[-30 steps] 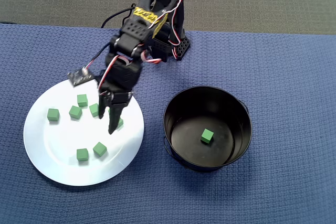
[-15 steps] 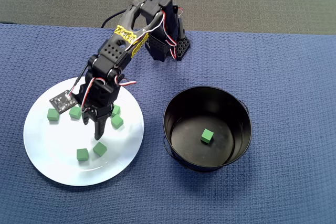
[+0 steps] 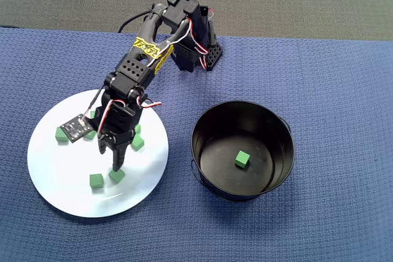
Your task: Pick up the green cubes from the white plate and place them in the black recipient
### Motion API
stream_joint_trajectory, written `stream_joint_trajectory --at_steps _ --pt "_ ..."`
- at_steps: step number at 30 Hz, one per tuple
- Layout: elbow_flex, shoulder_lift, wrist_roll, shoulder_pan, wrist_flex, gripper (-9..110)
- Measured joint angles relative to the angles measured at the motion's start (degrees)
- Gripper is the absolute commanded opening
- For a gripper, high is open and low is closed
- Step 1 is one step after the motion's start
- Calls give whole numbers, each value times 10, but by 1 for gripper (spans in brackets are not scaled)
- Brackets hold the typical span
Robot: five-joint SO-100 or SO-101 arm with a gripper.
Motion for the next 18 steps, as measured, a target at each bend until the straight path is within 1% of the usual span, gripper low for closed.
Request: stream_joint_trajectory --at_steps 5,18 --pt "-18 -9 -4 -15 10 21" --pt "-31 -25 -51 -33 8 22"
